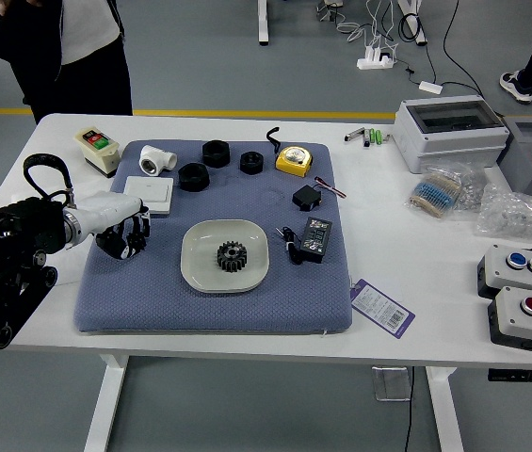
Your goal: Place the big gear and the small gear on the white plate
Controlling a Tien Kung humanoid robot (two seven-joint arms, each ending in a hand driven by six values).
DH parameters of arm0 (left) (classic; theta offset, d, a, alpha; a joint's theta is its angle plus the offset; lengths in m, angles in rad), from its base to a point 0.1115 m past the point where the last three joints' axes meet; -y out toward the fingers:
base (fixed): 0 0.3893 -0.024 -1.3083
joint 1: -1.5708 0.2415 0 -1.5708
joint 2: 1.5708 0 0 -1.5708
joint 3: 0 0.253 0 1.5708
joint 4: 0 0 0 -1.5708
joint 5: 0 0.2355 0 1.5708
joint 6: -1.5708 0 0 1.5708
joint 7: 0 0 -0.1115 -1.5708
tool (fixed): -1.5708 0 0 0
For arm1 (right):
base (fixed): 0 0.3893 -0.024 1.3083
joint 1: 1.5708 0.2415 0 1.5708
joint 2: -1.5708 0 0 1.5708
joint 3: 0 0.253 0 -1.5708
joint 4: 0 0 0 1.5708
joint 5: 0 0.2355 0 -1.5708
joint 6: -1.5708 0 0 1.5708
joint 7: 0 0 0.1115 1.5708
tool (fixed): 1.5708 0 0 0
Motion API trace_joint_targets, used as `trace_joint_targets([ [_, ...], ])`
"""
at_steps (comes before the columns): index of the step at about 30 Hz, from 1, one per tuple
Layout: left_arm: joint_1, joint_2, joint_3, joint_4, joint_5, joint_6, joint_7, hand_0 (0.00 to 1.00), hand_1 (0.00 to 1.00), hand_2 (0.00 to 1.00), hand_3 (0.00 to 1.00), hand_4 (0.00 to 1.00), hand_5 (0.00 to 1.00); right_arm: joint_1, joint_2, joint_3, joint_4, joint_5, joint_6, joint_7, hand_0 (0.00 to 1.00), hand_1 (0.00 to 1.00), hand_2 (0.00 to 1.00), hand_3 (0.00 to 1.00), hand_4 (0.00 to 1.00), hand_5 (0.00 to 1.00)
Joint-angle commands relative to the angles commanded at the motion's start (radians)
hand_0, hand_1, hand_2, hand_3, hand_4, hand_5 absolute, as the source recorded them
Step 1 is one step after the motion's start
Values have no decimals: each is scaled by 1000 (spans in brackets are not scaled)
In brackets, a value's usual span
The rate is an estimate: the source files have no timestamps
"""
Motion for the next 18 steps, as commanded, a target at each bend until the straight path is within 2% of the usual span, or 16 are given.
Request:
trace_joint_targets([
  [9, 2, 1, 4, -85, 0, -4, 10, 316, 356, 416, 485, 630, 2, 1, -1, 1, 0, 0, 0, 0, 706, 734, 782, 610, 837, 698],
  [12, 2, -5, 15, -130, 0, -11, 15, 314, 357, 417, 485, 628, 2, 3, -1, 0, 0, -2, 0, -1, 705, 734, 782, 610, 837, 697],
  [18, -2, -15, 33, -181, 0, -16, 19, 314, 360, 421, 489, 609, 2, 6, -2, -5, 1, -1, 0, -1, 705, 733, 782, 610, 837, 697],
])
